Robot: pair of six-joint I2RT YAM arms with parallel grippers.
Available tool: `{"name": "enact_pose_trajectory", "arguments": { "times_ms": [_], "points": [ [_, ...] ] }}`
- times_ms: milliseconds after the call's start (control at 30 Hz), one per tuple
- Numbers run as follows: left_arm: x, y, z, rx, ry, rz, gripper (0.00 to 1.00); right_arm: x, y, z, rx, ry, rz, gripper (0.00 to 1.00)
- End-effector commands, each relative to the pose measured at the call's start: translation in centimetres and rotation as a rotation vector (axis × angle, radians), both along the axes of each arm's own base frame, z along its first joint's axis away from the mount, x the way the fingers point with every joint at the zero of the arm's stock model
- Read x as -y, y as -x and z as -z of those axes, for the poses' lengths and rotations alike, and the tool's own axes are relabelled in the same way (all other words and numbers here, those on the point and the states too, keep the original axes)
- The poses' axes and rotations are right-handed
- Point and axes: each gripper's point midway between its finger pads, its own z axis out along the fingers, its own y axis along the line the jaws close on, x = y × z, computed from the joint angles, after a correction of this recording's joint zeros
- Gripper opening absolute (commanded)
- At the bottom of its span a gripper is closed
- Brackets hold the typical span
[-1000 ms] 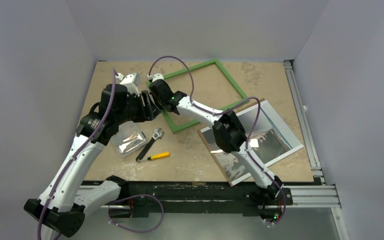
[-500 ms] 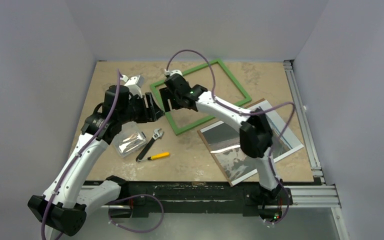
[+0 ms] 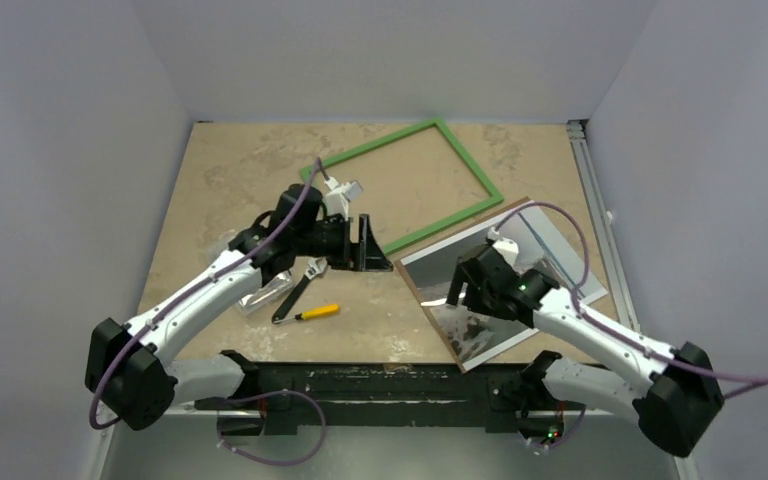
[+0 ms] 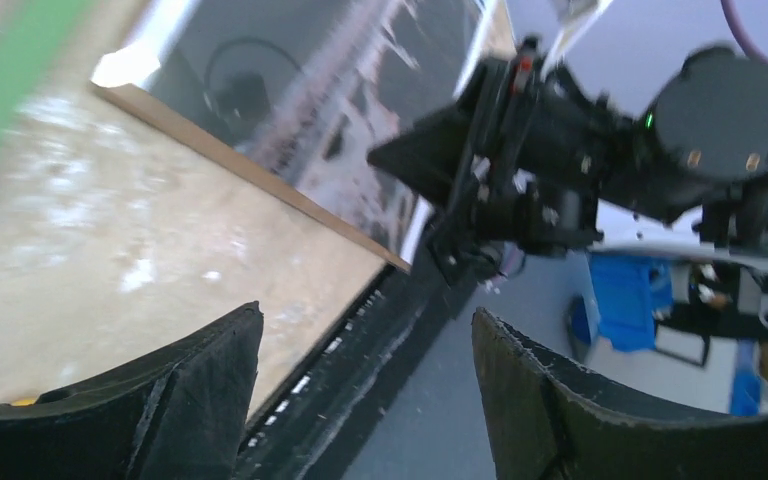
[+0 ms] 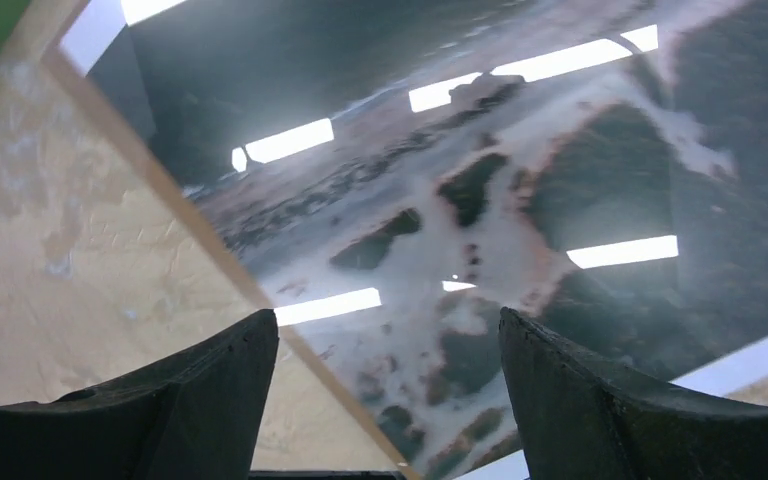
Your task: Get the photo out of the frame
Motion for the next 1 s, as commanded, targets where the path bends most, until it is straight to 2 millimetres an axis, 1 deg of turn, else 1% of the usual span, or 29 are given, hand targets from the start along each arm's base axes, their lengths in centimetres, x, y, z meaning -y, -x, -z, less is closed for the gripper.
{"name": "enact_pose_trajectory", "arguments": {
  "times_ms": [0,33,67,133,200,267,367,433,467,500,533,600,633,733,767,867,967],
  "points": [
    [5.5,2.8,-0.9,-0.073,0.164,0.147,0.75,4.8,-1.2,-1.0,0.107,-0.139,0.336,0.79],
    [6.4,3.2,-0.7,-0.100,0.172,0.159,0.75,6.3,-1.5,-1.3,0.131,-0.148,0.399,0.79],
    [7.4,3.4,-0.4,-0.123,0.172,0.177,0.75,7.6,-1.8,-2.1,0.172,-0.163,0.450,0.79],
    [9.0,3.9,-0.3,-0.163,0.187,0.216,0.75,10.6,-2.4,-2.8,0.221,-0.134,0.558,0.77],
    [10.4,4.1,-0.4,-0.194,0.209,0.246,0.75,13.2,-3.1,-3.1,0.234,-0.097,0.636,0.76],
    [11.4,4.2,-0.3,-0.211,0.209,0.255,0.75,15.3,-3.5,-2.8,0.203,-0.071,0.697,0.73],
    [12.9,4.1,0.5,-0.220,0.182,0.267,0.74,18.4,-3.7,-2.1,0.175,-0.048,0.811,0.64],
    [14.0,4.0,1.1,-0.239,0.169,0.281,0.74,20.0,-4.0,-1.5,0.172,-0.086,0.866,0.51],
    [14.5,3.9,1.5,-0.253,0.166,0.291,0.74,20.9,-3.9,-1.2,0.168,-0.099,0.900,0.48],
    [15.1,3.8,1.8,-0.267,0.162,0.299,0.74,22.0,-3.7,-0.9,0.166,-0.098,0.938,0.46],
    [15.6,3.6,2.4,-0.281,0.156,0.302,0.73,23.5,-3.4,-0.7,0.168,-0.081,0.991,0.41],
    [16.9,2.6,3.4,-0.287,0.141,0.314,0.71,25.5,-2.5,-0.1,0.160,-0.037,1.064,0.38],
    [17.1,2.1,4.7,-0.302,0.097,0.303,0.69,26.5,-2.1,0.2,0.153,-0.029,1.099,0.35],
    [17.9,0.2,7.7,-0.328,-0.036,0.266,0.64,28.2,-1.3,1.3,0.140,-0.036,1.161,0.26],
    [18.2,-0.2,8.3,-0.341,-0.058,0.258,0.62,28.9,-0.9,1.6,0.136,-0.026,1.180,0.24],
    [19.1,-0.9,9.8,-0.374,-0.074,0.247,0.60,30.3,-0.4,2.2,0.140,-0.038,1.225,0.24],
    [19.3,-1.3,11.4,-0.402,-0.100,0.233,0.60,31.5,0.4,3.0,0.144,-0.039,1.281,0.24]
  ]
}}
